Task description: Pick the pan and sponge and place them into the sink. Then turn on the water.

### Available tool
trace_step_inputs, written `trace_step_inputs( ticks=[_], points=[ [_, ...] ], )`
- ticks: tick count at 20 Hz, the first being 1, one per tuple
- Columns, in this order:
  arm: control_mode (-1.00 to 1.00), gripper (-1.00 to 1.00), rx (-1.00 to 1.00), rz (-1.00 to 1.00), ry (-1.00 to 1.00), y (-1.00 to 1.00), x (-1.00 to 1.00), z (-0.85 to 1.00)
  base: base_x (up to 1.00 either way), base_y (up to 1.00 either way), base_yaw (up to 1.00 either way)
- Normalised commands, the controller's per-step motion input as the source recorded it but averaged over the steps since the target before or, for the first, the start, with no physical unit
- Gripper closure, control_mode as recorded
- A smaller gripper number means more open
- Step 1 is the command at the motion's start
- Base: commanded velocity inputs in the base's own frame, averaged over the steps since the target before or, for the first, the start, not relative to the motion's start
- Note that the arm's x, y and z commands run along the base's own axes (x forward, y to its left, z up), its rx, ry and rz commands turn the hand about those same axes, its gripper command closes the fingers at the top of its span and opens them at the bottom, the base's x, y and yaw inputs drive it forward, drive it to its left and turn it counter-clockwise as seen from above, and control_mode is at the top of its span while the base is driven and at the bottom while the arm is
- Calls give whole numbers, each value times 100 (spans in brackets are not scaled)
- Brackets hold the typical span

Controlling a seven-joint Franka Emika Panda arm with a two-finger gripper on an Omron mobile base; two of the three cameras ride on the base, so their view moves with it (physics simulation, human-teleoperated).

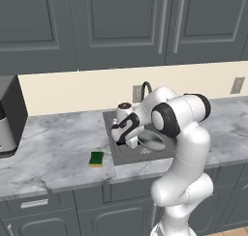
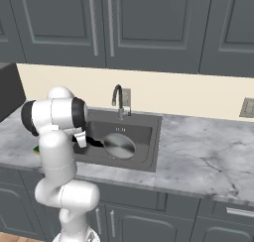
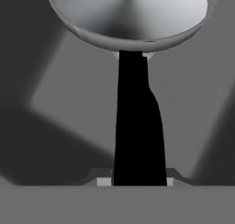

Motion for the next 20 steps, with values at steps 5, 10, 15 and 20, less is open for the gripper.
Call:
trace_step_inputs(
  ticks=[5, 10, 15, 20],
  points=[
    [-100, -100, 0, 1, -6, -6, 3, -35, 0, 0, 0],
    [-100, -100, 0, 2, -8, -16, -5, -36, 0, 0, 0],
    [-100, -100, 1, 2, -10, -2, -18, 30, 0, 0, 0],
    [-100, -100, 1, 3, -11, 0, -30, 49, 0, 0, 0]
  ],
)
